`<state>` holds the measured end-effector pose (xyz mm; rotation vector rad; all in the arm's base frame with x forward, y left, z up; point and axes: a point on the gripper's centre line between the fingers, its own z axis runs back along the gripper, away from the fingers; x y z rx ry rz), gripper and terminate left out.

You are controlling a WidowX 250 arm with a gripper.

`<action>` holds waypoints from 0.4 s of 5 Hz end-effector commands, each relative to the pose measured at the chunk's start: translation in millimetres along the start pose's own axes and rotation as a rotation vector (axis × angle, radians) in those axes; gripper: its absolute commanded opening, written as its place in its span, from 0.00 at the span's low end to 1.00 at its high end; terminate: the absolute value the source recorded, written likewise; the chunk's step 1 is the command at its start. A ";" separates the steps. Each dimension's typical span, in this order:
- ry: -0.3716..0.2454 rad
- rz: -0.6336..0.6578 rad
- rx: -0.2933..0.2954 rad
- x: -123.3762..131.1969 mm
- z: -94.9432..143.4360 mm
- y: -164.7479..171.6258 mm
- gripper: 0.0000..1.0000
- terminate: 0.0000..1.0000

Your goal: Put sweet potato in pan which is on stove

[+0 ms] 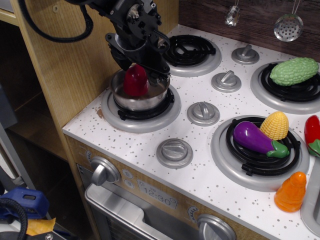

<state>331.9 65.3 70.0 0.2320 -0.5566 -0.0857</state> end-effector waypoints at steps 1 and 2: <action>-0.048 0.000 0.001 11.0 10.0 3.9 1.00 0.00; -0.048 0.000 0.001 11.0 10.0 3.9 1.00 1.00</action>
